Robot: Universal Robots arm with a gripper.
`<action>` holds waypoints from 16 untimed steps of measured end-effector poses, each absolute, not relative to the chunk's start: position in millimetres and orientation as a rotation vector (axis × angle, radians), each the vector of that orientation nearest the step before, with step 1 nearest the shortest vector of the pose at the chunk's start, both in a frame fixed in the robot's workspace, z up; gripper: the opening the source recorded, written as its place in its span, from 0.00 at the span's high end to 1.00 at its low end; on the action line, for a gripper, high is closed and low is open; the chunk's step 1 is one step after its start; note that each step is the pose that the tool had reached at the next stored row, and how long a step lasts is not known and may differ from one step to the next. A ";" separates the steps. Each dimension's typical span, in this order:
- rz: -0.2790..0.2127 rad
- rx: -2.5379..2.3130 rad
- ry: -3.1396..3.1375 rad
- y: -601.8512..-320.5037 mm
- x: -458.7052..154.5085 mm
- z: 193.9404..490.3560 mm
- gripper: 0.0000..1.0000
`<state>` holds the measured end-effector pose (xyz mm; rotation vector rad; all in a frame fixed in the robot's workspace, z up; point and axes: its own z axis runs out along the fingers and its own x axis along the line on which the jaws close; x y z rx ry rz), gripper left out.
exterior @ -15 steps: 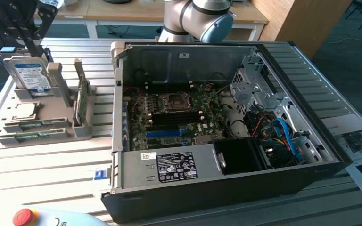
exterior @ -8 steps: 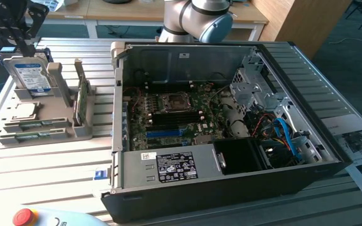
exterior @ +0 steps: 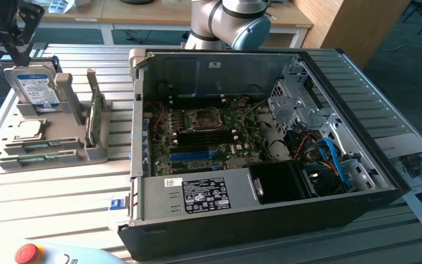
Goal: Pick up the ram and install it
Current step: 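Reach for the ram, then pick up the ram and move it above insertion slot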
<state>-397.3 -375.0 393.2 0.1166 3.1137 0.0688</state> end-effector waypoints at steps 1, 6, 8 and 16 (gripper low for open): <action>0.069 0.117 3.114 -375.0 -399.0 393.2 0.90; 0.069 0.117 3.114 -374.7 -408.5 393.2 0.90; 0.069 0.117 3.114 -374.7 -410.8 393.2 0.90; 0.069 0.117 3.114 -374.7 -411.0 393.1 0.90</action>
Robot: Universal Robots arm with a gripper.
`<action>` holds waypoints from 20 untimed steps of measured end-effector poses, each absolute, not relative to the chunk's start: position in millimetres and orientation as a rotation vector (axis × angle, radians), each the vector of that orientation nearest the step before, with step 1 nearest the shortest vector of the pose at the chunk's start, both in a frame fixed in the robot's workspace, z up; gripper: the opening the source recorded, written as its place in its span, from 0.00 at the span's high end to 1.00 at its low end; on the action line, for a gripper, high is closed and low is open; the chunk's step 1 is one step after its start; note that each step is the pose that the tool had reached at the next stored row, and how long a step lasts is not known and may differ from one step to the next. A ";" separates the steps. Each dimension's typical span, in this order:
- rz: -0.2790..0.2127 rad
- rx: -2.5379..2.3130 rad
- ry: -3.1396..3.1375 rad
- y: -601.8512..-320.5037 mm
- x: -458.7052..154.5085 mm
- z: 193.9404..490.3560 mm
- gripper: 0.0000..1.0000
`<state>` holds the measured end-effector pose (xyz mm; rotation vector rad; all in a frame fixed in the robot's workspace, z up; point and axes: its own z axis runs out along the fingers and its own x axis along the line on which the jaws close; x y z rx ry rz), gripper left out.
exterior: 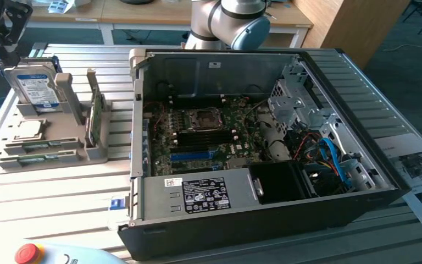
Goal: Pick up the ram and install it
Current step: 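Pick up the ram and move it above insertion slot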
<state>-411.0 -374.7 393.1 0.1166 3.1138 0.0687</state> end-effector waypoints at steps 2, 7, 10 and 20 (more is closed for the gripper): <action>0.069 0.117 3.114 -374.7 -411.0 392.5 0.90; 0.069 0.116 3.114 -374.8 -411.1 390.2 0.90; 0.069 0.117 3.114 -374.7 -411.2 388.2 0.90; 0.069 0.117 3.114 -374.7 -411.4 379.7 0.90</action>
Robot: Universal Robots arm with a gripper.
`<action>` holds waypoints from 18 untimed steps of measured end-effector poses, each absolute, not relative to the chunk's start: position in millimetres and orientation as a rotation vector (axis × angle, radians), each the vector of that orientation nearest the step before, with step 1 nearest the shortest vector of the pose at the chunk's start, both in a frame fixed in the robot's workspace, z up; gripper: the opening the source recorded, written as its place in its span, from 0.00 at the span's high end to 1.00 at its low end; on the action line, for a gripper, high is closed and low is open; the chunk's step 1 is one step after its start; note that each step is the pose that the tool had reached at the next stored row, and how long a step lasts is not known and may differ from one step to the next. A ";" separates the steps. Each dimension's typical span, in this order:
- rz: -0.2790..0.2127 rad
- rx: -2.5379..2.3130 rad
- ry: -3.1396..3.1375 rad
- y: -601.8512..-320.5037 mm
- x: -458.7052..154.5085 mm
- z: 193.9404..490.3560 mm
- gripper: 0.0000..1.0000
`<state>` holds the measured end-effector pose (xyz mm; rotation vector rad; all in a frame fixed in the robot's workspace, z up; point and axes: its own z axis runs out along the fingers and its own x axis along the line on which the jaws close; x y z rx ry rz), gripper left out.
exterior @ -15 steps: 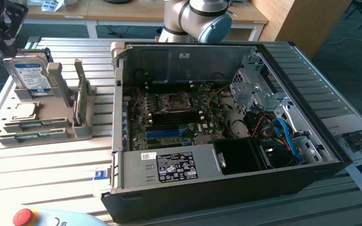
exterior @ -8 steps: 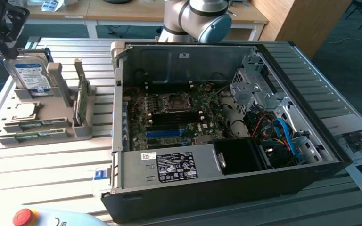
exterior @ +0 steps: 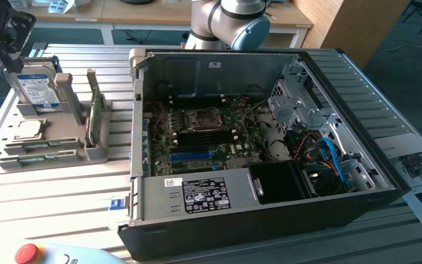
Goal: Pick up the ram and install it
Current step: 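Pick up the ram and move it above insertion slot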
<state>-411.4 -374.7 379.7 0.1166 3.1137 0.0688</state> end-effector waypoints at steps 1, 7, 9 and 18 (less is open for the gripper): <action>0.069 0.116 3.114 -374.7 -411.5 378.7 0.90; 0.069 0.117 3.114 -374.7 -411.9 373.7 0.90; 0.069 0.117 3.114 -374.7 -412.0 371.9 0.90; 0.069 0.117 3.114 -374.7 -412.9 364.4 0.90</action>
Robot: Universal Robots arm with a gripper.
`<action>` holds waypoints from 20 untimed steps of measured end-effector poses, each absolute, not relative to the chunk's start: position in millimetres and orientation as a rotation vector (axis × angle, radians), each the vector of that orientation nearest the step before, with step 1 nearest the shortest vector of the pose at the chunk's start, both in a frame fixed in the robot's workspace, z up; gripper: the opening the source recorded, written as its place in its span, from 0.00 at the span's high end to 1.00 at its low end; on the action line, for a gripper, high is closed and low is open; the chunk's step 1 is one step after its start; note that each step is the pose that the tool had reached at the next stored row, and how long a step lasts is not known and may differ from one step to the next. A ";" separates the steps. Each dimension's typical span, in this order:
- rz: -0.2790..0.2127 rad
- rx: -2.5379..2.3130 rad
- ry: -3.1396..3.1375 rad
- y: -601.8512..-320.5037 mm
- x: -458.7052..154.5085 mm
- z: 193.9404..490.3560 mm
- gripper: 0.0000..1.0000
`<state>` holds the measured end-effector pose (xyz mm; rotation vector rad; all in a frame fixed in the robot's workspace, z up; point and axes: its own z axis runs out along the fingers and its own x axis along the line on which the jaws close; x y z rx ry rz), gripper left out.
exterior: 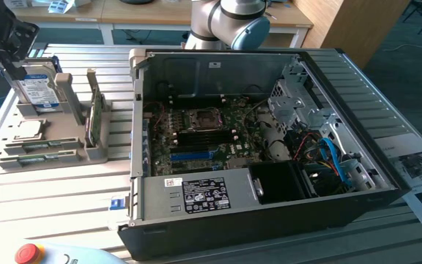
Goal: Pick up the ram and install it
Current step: 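Pick up the ram and move it above insertion slot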
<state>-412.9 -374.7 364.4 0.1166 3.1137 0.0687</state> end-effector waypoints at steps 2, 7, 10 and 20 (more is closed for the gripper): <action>0.069 0.117 3.114 -374.7 -413.1 362.6 0.90; 0.069 0.117 3.114 -374.7 -413.8 358.2 0.90; 0.069 0.117 3.114 -374.7 -414.1 355.7 0.90; 0.069 0.117 3.114 -374.7 -415.2 348.6 0.90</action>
